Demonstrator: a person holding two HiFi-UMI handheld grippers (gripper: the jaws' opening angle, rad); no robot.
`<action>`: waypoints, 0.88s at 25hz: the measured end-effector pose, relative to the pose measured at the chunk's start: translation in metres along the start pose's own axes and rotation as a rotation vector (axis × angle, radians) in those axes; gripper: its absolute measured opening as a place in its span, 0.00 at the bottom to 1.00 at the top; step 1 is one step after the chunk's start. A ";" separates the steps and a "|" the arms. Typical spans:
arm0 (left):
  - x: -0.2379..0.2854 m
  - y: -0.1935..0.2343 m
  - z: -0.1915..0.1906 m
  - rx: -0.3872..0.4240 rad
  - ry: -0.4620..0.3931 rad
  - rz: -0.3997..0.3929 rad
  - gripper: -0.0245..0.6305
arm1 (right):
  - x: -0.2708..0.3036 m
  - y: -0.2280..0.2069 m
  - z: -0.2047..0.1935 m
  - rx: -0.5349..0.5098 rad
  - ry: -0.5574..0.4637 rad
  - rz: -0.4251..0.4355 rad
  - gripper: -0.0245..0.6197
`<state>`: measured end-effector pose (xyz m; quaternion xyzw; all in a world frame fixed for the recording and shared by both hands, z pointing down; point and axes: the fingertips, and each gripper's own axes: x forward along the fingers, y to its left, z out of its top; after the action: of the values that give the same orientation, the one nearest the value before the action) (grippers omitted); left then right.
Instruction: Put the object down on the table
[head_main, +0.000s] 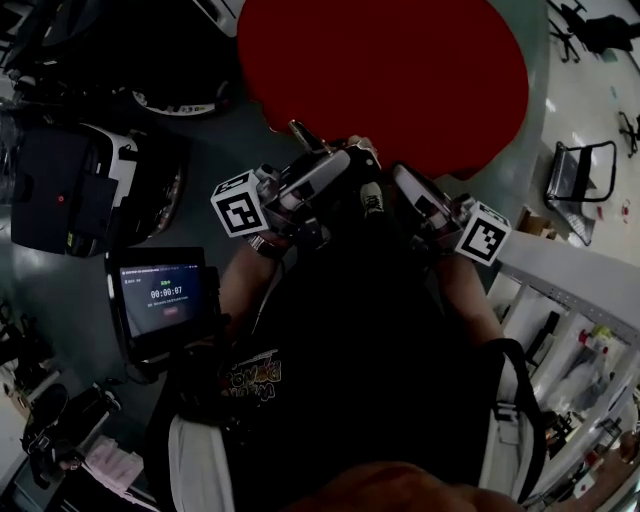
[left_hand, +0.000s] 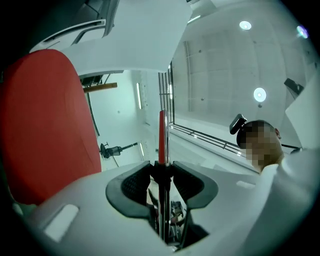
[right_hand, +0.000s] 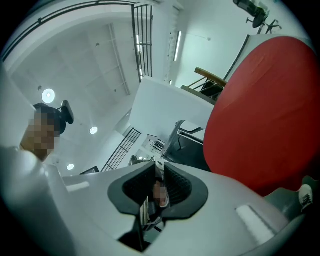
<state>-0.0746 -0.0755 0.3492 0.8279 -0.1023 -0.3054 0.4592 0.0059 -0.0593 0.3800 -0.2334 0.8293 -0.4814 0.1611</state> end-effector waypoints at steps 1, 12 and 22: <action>-0.003 -0.005 -0.008 0.001 0.022 -0.013 0.27 | -0.001 0.005 -0.005 -0.006 -0.008 0.004 0.13; -0.015 -0.036 -0.056 -0.011 0.054 -0.050 0.27 | -0.021 0.035 -0.036 -0.018 0.022 0.063 0.16; 0.060 -0.047 -0.137 -0.007 0.140 -0.071 0.28 | -0.099 0.031 -0.014 -0.029 0.035 0.105 0.16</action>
<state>0.0498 0.0196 0.3396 0.8486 -0.0393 -0.2632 0.4572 0.0750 0.0180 0.3634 -0.1835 0.8500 -0.4644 0.1682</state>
